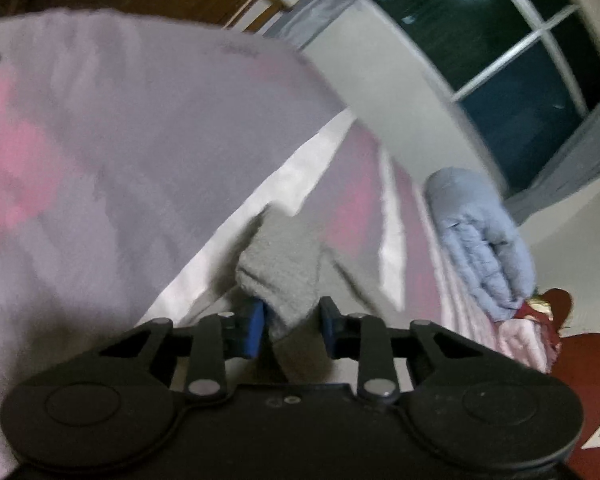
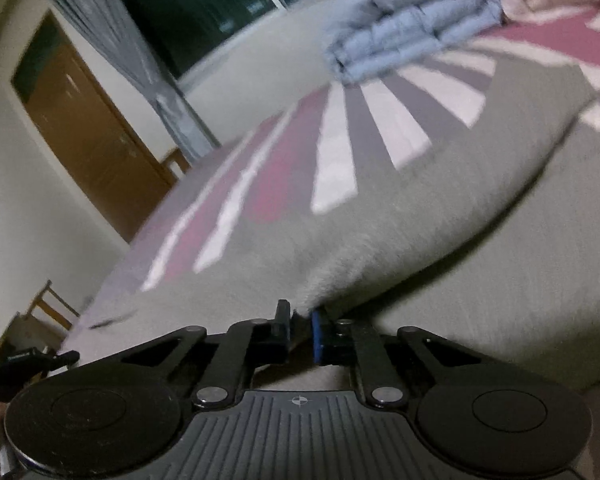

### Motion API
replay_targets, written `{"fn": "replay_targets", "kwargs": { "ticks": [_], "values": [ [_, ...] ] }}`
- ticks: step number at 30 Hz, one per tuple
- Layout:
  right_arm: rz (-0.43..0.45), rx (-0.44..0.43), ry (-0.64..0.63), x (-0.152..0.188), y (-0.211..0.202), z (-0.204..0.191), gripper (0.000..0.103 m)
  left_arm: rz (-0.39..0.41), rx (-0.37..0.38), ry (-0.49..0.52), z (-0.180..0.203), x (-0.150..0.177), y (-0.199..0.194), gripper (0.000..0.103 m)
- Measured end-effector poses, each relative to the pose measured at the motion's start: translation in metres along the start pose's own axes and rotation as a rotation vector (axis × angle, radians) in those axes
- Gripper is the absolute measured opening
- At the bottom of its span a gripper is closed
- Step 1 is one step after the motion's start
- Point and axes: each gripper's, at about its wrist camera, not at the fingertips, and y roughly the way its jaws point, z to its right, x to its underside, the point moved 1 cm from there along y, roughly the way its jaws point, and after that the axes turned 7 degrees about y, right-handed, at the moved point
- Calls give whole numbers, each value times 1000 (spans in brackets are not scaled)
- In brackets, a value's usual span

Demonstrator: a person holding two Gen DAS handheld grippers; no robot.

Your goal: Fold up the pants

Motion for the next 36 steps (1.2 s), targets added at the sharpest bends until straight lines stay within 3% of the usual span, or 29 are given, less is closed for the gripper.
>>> {"fn": "replay_targets", "kwargs": {
  "ticks": [3, 6, 8, 11, 16, 20, 22, 24, 26, 29, 32, 36],
  "values": [
    [37, -23, -26, -4, -20, -7, 10, -1, 0, 58, 7, 3, -17, 20],
    [8, -8, -21, 9, -28, 3, 10, -38, -31, 78, 1, 15, -17, 20],
    [-40, 29, -31, 22, -20, 10, 10, -77, -57, 46, -10, 24, -7, 20],
    [-80, 61, -12, 35, -8, 24, 10, -68, -49, -6, -15, 22, -5, 20],
    [-23, 19, -27, 27, -26, 12, 10, -86, -114, 152, 4, 18, -9, 20],
    [-121, 91, -44, 38, -4, 23, 10, -98, -156, 192, 9, 23, -6, 23],
    [-107, 80, -27, 34, -10, 23, 12, -97, -186, 203, 15, 24, -13, 30],
    [-64, 77, -14, 26, -27, 23, 24, -67, -252, 249, 25, 26, -22, 51],
    [-18, 75, -36, 20, -46, 24, 24, -17, -294, 307, 39, 30, -36, 62],
    [37, 88, -50, 5, -69, 31, 24, 19, -318, 392, 67, 42, -47, 67],
    [70, 131, -52, -11, -77, 41, 24, 34, -366, 537, 111, 64, -38, 86],
    [69, 186, -67, -30, -68, 42, 24, -22, -413, 622, 143, 94, -3, 88]
  ]
}}
